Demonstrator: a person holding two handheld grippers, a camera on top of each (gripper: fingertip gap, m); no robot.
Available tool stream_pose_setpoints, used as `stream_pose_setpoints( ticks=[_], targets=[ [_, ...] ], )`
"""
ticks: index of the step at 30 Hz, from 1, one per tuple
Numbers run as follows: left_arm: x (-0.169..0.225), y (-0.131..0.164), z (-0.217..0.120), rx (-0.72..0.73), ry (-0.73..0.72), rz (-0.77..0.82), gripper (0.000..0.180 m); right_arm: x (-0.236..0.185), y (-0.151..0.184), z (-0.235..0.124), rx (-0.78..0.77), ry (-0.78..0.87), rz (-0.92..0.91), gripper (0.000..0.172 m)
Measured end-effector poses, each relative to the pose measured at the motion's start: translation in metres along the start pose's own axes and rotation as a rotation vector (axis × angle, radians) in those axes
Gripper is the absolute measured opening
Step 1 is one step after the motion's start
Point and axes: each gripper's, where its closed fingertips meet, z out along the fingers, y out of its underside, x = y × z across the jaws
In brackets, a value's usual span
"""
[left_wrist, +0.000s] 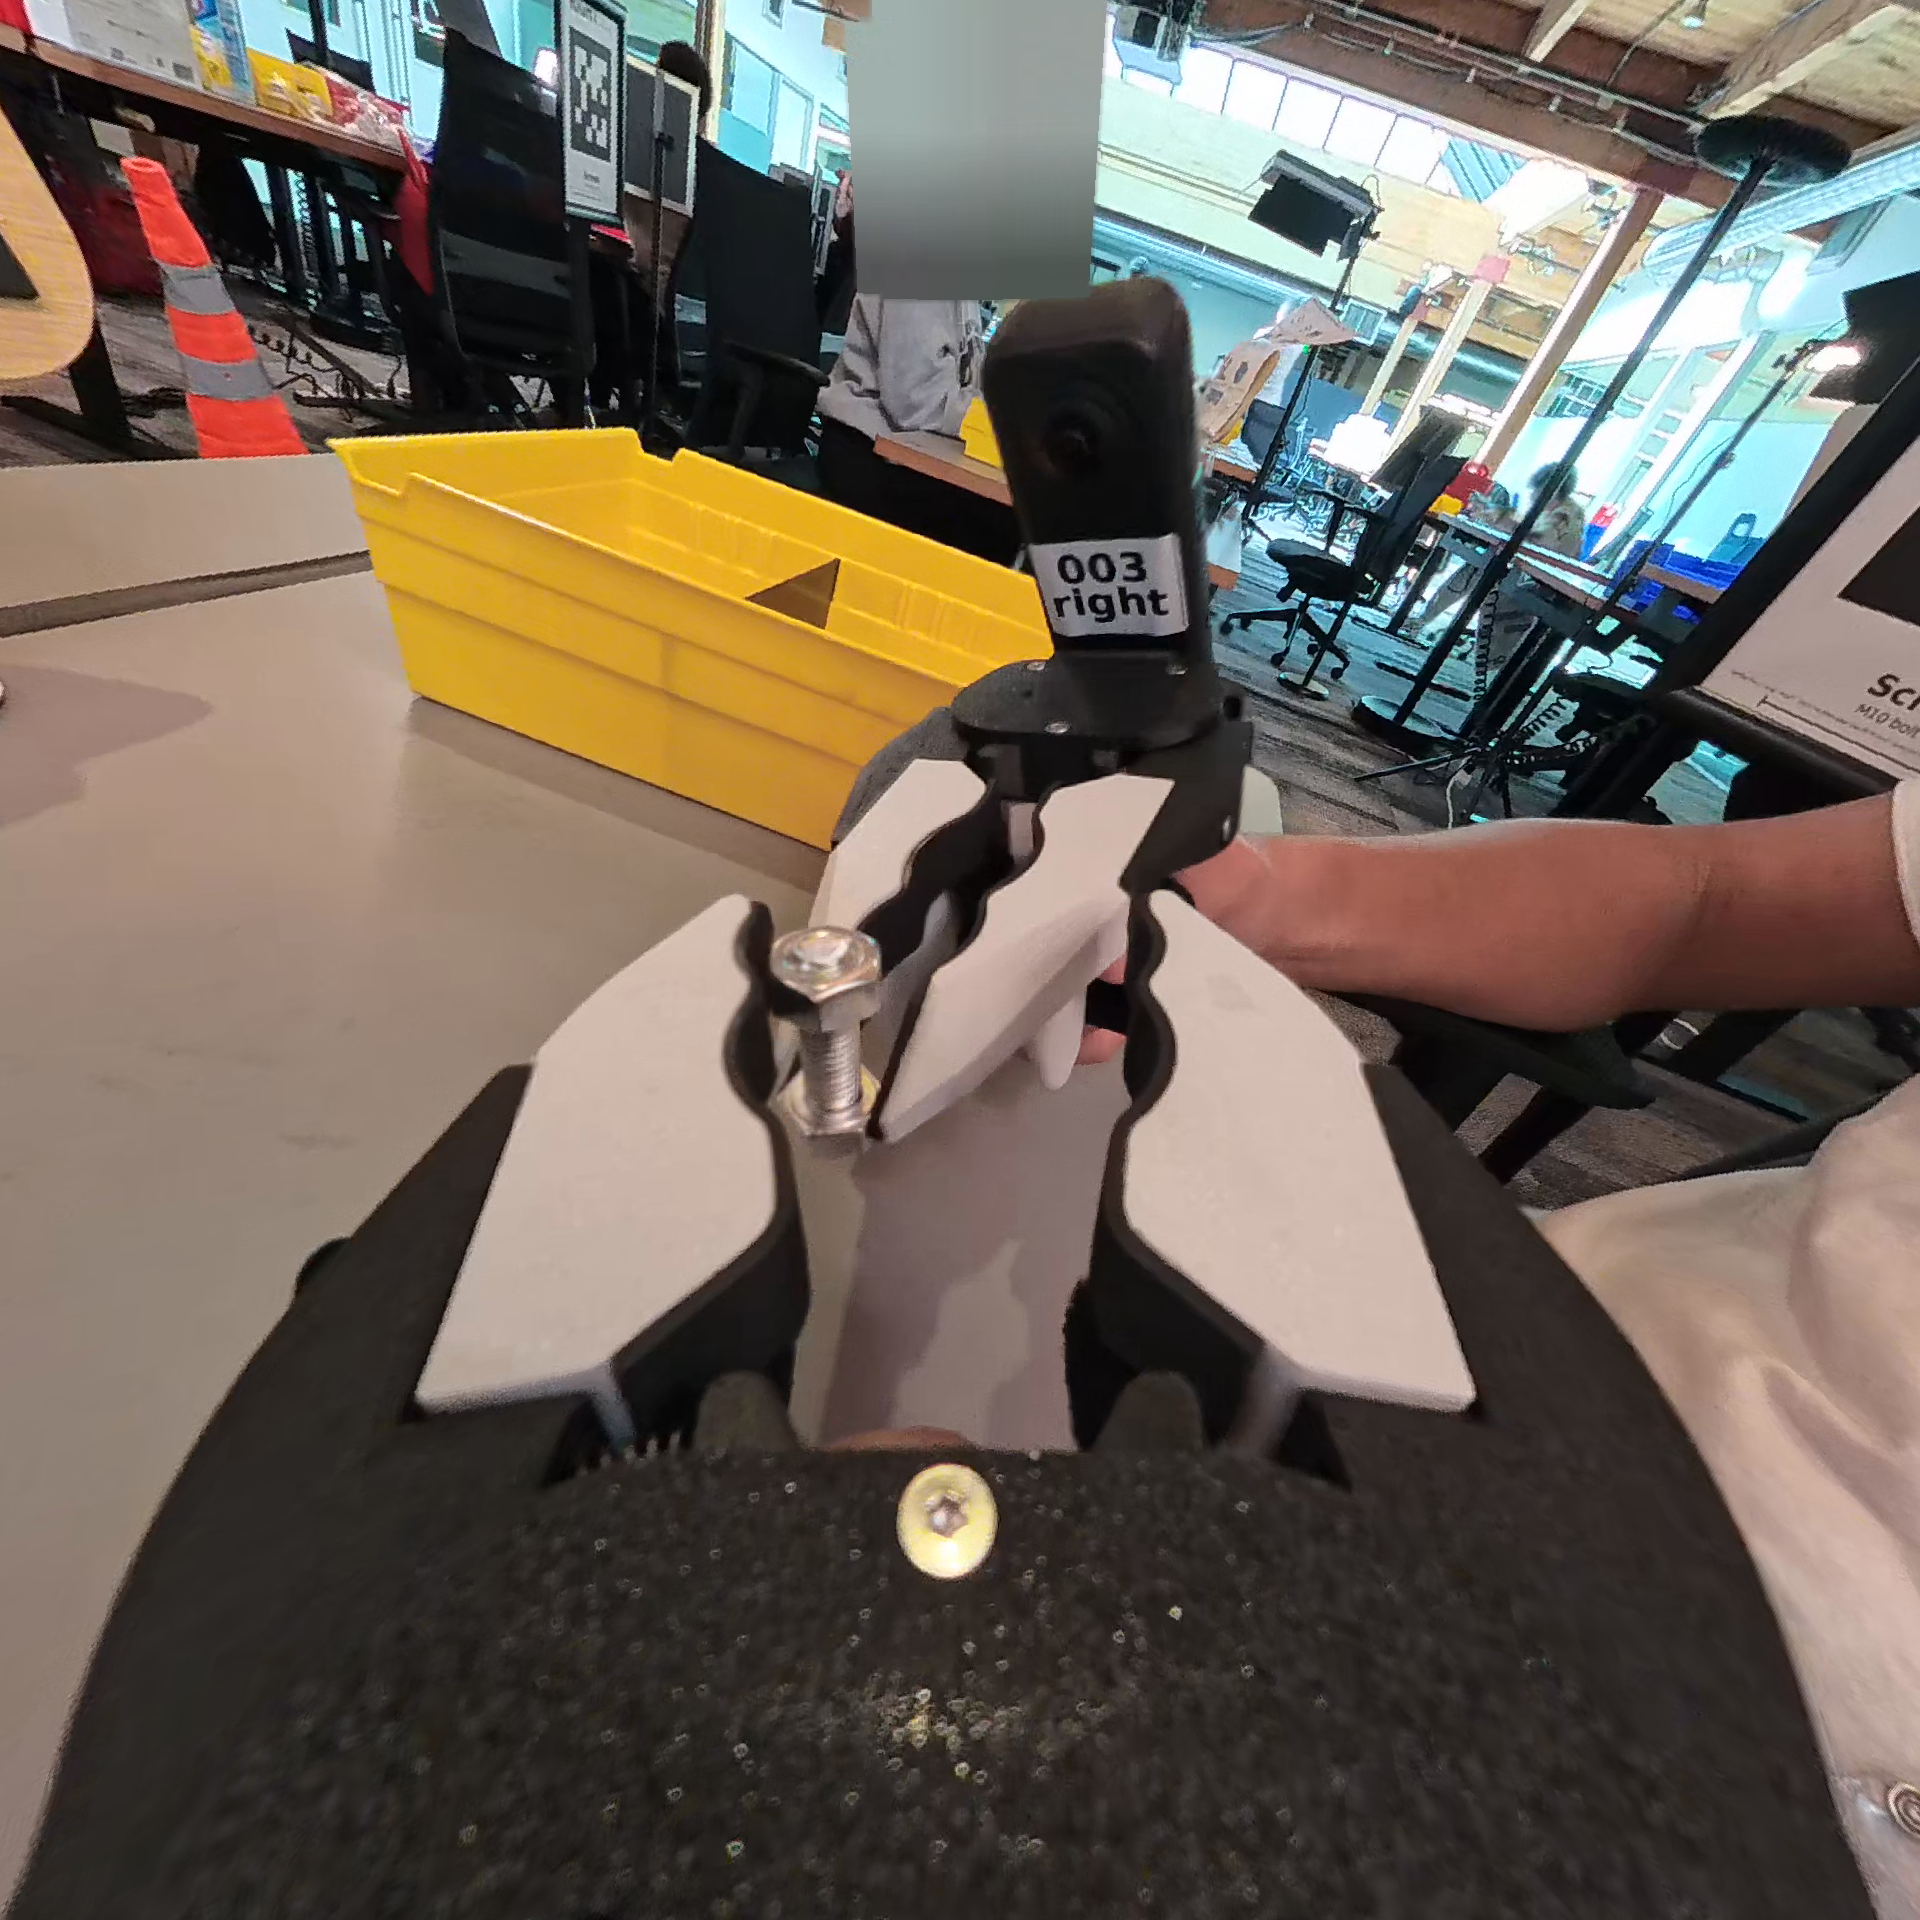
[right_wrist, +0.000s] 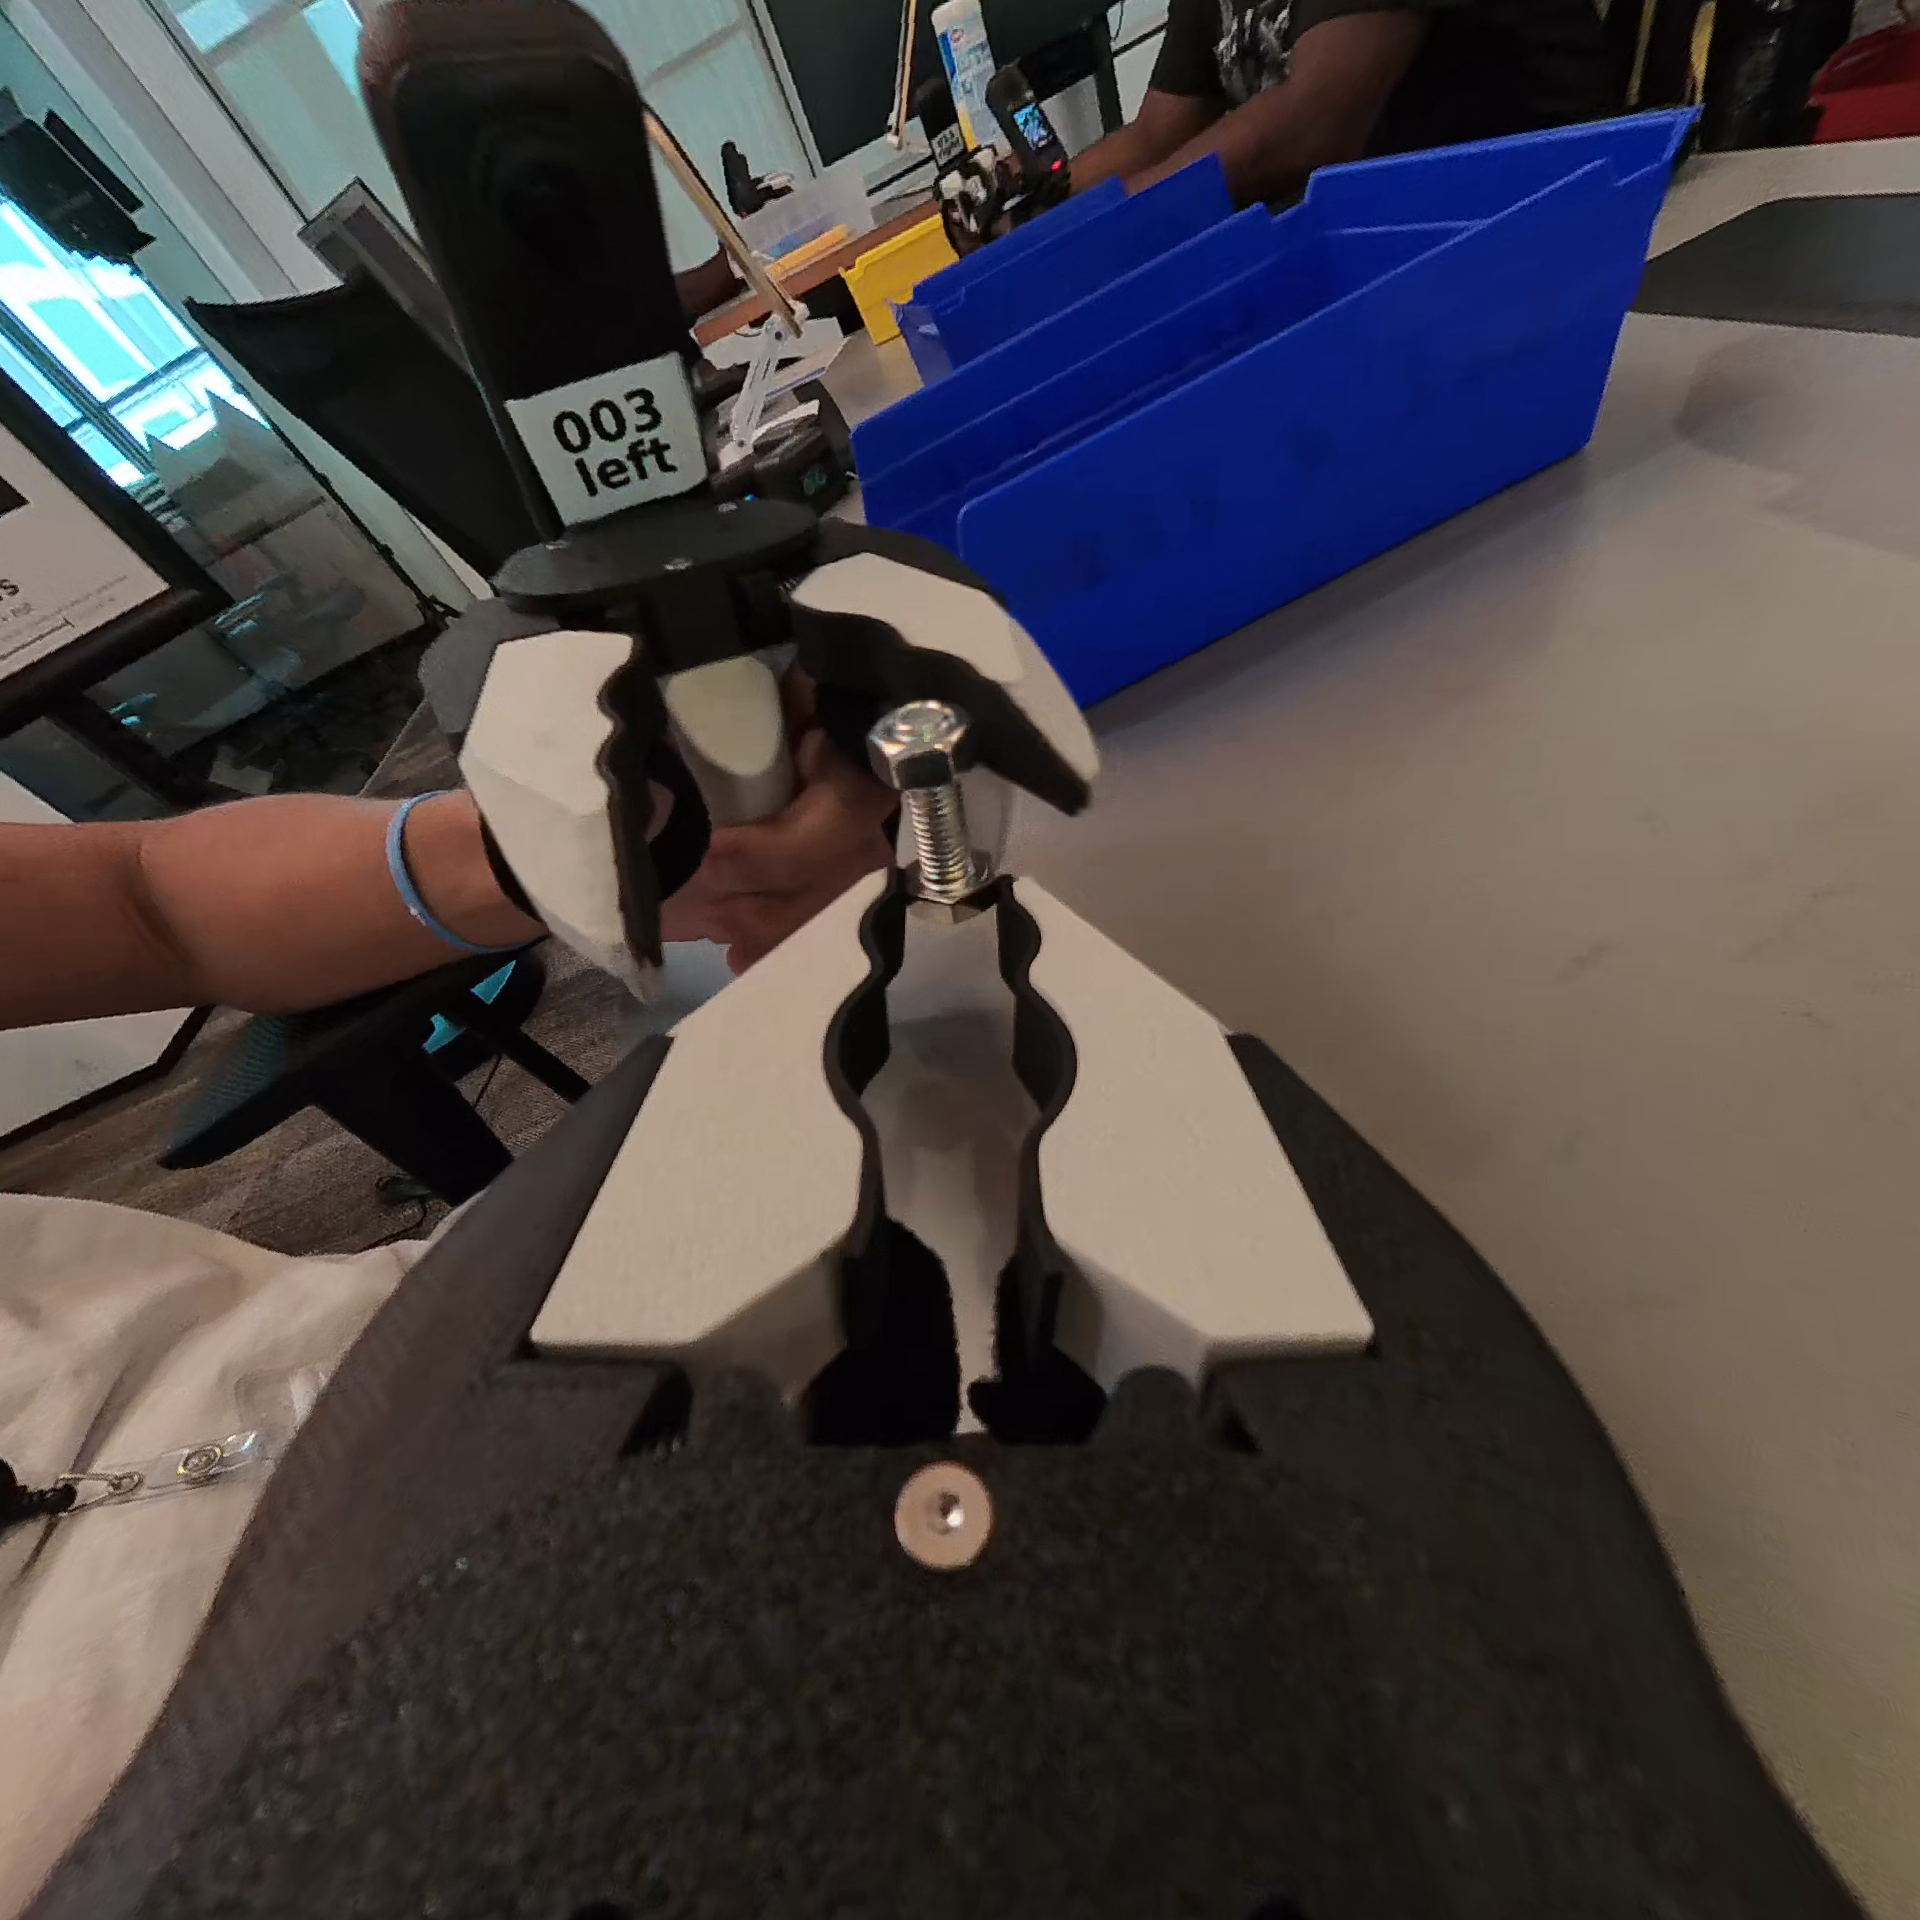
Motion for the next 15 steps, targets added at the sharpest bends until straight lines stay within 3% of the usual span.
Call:
stream_pose_setpoints(
  ticks=[7,15],
  targets=[
    [-0.008,-0.007,-0.010,0.030,-0.021,-0.007,0.060,0.017,-0.006,-0.017,0.031,0.050,0.014,0.017],
    [0.002,0.002,-0.001,-0.016,0.013,0.013,0.063,-0.010,0.011,0.007,-0.066,-0.003,-0.081,0.017]
  ],
)
